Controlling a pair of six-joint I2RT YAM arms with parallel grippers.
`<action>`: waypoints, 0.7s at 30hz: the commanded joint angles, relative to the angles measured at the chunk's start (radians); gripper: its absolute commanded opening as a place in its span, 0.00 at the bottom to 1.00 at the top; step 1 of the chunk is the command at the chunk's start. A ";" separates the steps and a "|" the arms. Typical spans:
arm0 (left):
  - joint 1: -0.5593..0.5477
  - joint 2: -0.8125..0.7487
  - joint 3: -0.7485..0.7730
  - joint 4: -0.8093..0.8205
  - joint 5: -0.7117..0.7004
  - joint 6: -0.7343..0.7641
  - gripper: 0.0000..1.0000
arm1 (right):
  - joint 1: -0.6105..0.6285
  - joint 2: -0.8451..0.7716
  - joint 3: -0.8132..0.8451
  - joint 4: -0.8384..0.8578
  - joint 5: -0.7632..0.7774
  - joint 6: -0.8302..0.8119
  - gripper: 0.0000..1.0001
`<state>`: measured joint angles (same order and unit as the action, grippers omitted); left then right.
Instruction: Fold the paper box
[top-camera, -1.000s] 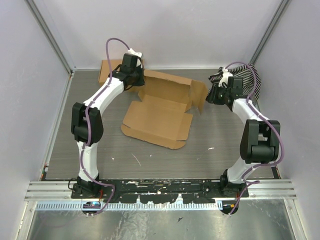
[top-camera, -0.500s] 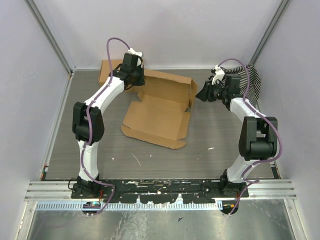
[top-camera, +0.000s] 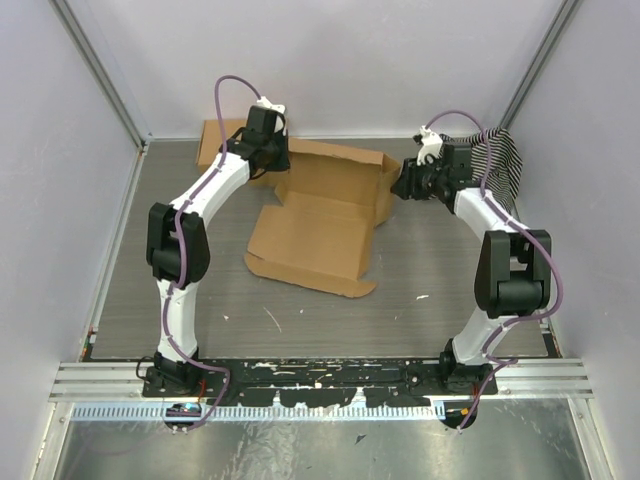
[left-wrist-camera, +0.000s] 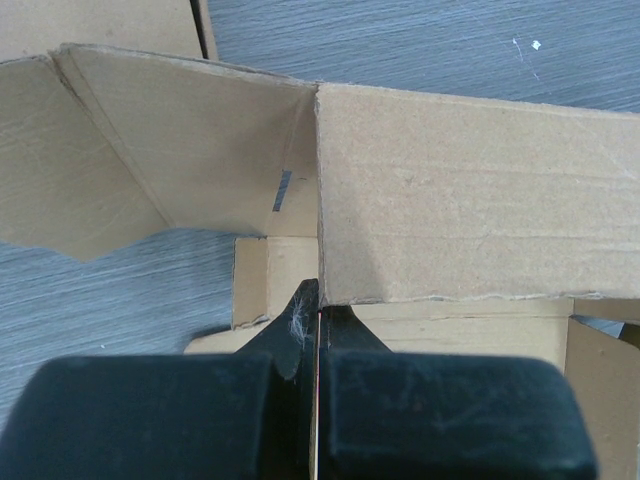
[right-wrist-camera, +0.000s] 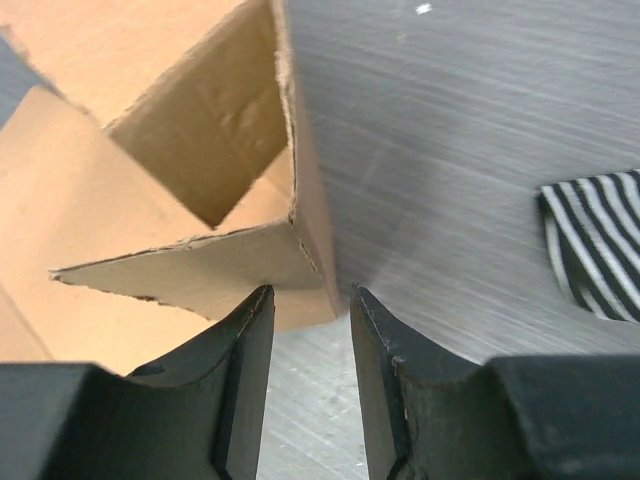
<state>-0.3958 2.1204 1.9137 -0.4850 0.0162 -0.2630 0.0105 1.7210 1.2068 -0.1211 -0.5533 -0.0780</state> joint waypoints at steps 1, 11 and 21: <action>0.000 0.008 0.006 -0.035 0.006 0.001 0.00 | -0.030 0.019 0.079 0.019 0.095 -0.006 0.42; 0.000 0.003 -0.018 -0.020 0.010 0.002 0.00 | -0.047 0.098 0.138 0.053 -0.103 0.029 0.42; 0.000 0.045 0.037 -0.044 0.005 0.000 0.00 | -0.049 0.136 0.172 0.060 -0.145 0.037 0.42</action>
<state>-0.3954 2.1281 1.9144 -0.4854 0.0162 -0.2634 -0.0414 1.8416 1.3094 -0.1097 -0.6628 -0.0521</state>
